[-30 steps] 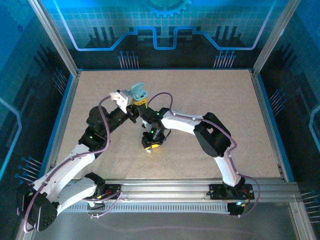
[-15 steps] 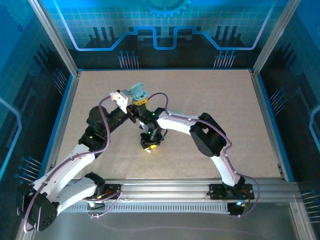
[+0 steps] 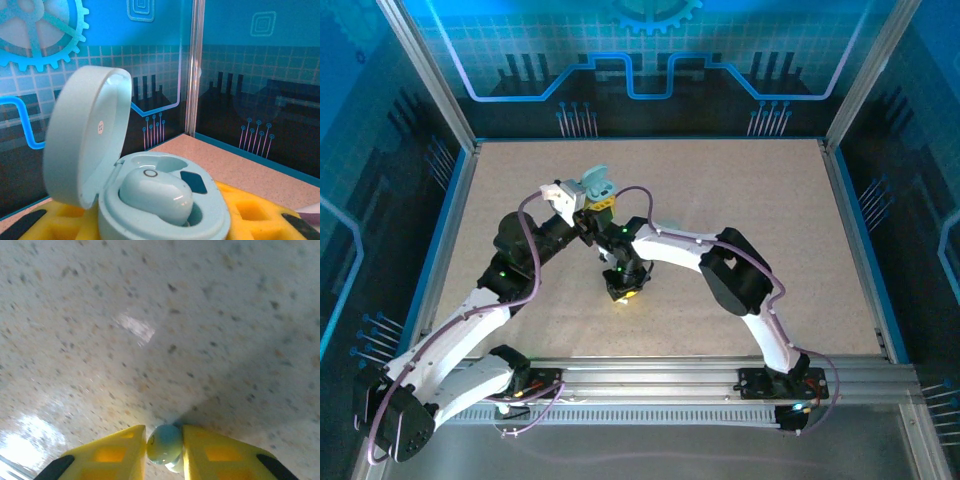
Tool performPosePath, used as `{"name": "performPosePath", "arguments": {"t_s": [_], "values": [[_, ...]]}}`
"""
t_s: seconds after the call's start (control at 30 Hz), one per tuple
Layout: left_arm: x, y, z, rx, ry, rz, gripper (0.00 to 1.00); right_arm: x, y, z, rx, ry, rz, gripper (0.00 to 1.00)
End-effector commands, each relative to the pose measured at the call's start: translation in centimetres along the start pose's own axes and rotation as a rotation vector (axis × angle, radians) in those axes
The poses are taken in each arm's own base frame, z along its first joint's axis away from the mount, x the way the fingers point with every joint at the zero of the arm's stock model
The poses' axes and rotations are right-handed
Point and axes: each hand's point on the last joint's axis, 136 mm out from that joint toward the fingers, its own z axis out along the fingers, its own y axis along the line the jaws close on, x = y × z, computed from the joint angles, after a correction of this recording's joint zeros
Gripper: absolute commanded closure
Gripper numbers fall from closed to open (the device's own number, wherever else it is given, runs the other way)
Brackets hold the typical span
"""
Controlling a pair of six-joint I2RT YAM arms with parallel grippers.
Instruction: Insert wireless bluetooth earbuds into charging case
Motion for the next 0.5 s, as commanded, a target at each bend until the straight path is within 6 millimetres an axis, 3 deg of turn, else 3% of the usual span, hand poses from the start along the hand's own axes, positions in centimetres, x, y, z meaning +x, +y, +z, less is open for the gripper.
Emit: {"name": "performPosePath", "arguments": {"t_s": [0.0,0.27,0.37,0.47], "values": [[-1.6,0.4,0.2,-0.015,-0.032,0.001,0.66,1.9,-1.5,-2.2,0.045,0.003,-0.014,0.74],[-1.2,0.3,0.7,-0.006,-0.023,-0.014,0.66,4.4,-5.3,-2.8,0.055,0.016,0.034,0.75],[-1.1,0.2,0.8,-0.002,-0.024,-0.018,0.66,4.1,-5.3,-3.3,0.047,0.001,0.033,0.73],[-1.1,0.3,0.8,-0.003,-0.025,-0.018,0.66,3.1,-4.0,-4.0,0.002,-0.038,0.002,0.71]]}}
